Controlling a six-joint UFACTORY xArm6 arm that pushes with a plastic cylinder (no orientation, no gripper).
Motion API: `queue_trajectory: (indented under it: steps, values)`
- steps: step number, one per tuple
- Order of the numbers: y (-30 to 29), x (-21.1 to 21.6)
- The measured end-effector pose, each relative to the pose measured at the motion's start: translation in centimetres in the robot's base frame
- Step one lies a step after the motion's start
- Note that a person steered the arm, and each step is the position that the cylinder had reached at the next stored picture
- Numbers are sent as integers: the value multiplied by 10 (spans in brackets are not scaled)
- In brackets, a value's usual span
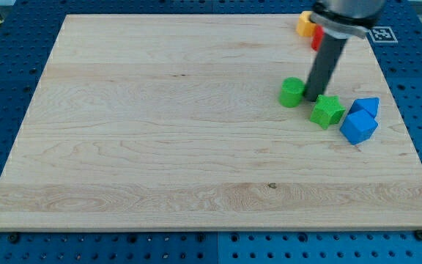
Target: Push the blue cube along with blue triangle down a bit
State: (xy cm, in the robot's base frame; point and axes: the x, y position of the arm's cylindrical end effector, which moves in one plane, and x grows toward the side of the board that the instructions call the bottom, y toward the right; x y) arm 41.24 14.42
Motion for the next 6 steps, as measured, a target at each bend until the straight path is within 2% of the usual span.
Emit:
queue_trajectory:
  steps: [1, 4, 6]
  values:
    - [-14, -10]
    - [64, -21]
    - [84, 19]
